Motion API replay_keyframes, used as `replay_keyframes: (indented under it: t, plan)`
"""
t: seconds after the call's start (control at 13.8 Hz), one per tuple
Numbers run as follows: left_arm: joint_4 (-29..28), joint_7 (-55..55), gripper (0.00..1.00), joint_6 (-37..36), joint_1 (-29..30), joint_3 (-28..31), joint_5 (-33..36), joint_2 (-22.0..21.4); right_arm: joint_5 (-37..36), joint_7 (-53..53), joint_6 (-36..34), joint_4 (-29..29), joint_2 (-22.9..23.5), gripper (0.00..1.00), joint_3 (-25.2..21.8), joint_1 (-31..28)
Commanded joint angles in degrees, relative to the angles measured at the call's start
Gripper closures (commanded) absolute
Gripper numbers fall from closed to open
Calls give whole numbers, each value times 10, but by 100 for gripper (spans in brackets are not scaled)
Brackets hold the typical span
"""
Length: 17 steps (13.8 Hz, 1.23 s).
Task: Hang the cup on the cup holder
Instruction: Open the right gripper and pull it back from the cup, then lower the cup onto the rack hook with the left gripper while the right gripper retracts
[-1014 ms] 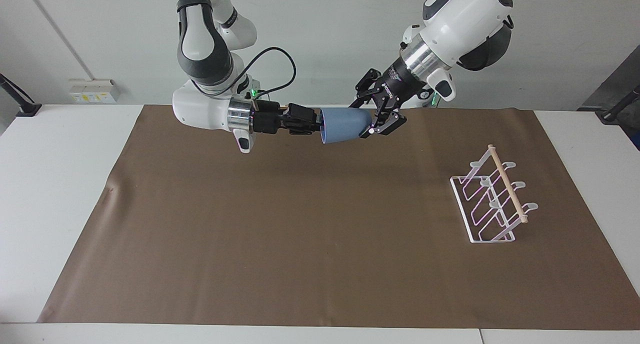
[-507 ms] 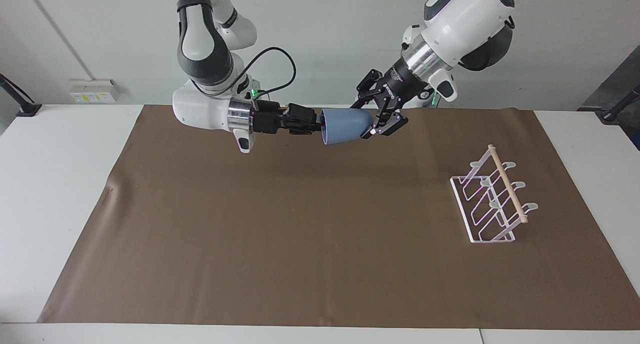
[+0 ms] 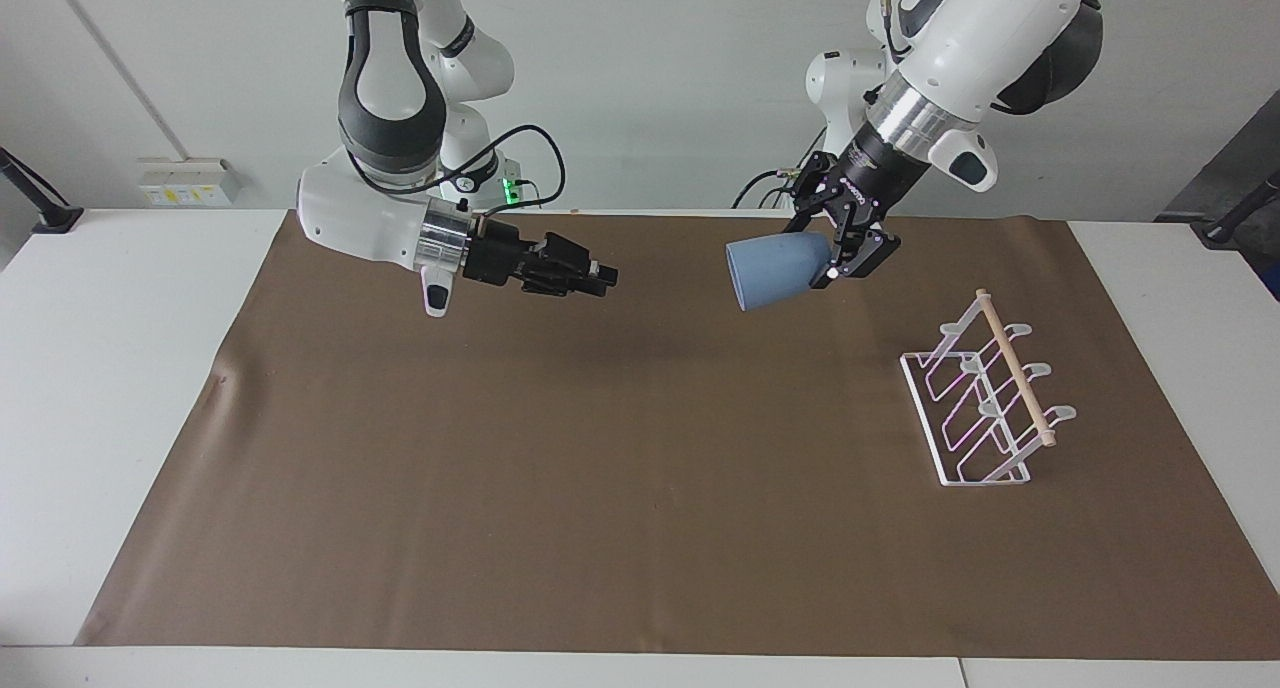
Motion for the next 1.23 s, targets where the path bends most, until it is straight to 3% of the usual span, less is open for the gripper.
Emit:
replay_keyframes:
  t: [0.0,0.07,0.14,0.36,0.58,0.8,1.16]
  plan:
    - [-7,8,100,-17,-3,1,105,-14,-93,15,-13,20,-8,44,1,-12]
    - [-10,26,100,-13,1,1,132,-16,-126,15,-12,28,-8,7,0,-12]
    - [-14,69,100,-15,4,4,144,-19,-162,12,-11,37,-8,0,-1,-13]
    - [-35,185,100,7,31,5,197,-26,-269,13,-6,64,-8,0,0,-13]
    - [-64,255,100,110,64,5,242,-27,-372,14,-3,78,-7,0,-1,-13]
    - [-88,325,100,135,78,5,303,-27,-481,15,-3,95,-8,0,0,-13]
    - [-153,325,100,210,80,5,525,-12,-644,15,0,117,-10,0,2,-6]
